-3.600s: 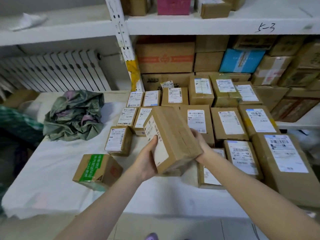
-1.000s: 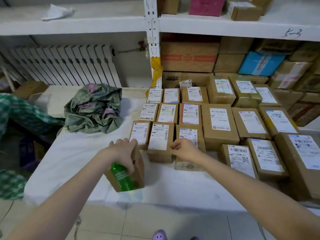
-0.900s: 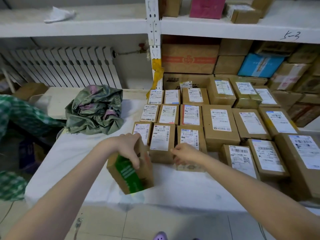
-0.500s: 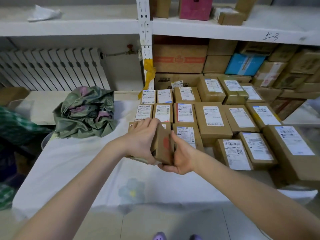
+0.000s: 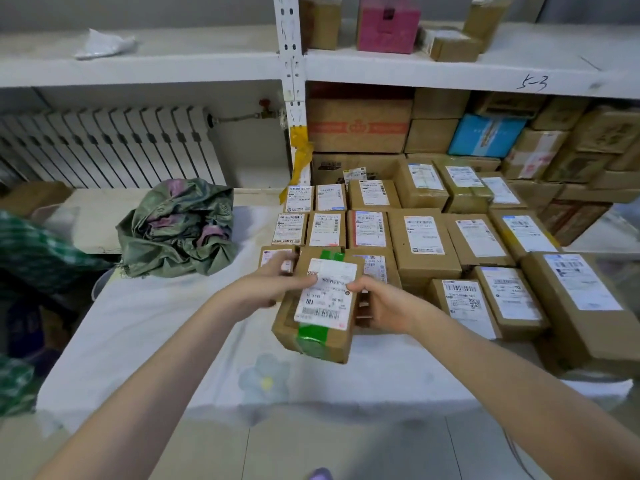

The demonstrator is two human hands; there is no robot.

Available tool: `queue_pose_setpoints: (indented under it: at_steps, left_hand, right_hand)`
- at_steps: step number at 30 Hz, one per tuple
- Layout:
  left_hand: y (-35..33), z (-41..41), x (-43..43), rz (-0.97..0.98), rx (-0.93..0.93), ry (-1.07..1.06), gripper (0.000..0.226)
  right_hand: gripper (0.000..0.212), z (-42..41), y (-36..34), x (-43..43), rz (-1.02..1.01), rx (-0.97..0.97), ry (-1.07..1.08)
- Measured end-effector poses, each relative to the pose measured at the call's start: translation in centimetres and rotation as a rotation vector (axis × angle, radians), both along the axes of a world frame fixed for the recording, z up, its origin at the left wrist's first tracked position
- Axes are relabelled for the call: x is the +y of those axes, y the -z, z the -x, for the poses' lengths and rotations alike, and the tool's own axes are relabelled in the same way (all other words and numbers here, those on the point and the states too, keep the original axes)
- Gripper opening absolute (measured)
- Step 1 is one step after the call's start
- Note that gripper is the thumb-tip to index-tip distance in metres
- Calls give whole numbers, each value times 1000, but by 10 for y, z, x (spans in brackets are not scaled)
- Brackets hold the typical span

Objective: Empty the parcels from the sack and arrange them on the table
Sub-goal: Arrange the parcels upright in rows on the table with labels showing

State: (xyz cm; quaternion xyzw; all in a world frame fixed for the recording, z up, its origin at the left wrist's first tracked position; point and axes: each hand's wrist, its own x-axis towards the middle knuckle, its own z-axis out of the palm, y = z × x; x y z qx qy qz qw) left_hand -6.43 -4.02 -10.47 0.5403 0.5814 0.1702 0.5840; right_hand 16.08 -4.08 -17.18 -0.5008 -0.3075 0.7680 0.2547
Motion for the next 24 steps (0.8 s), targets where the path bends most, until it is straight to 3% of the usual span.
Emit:
queue_pose_setpoints:
  at_steps: [2, 5, 9, 14, 18, 21, 24]
  left_hand:
    - [13, -1, -12, 169, -91, 11, 80]
    - [31, -7, -30, 270, -167, -44, 83]
    - [49, -8, -40, 285, -285, -138, 82]
    - [62, -12, -55, 295, -369, -186, 83]
    - [51, -10, -55, 314, -301, 22, 84]
    - [35, -14, -46, 277, -202, 245, 79]
    - [28, -27, -41, 196, -98, 141, 94]
  right_hand:
    - [69, -10, 7, 0, -52, 38, 10]
    - [66, -18, 11, -2, -92, 120, -3]
    - [60, -21, 19, -8, -120, 185, -3]
    - [82, -32, 32, -13, -100, 180, -69]
    - [91, -49, 18, -12, -155, 22, -142]
    - [85, -59, 3, -13, -222, -102, -383]
    - [89, -61, 1, -23, -198, -142, -435]
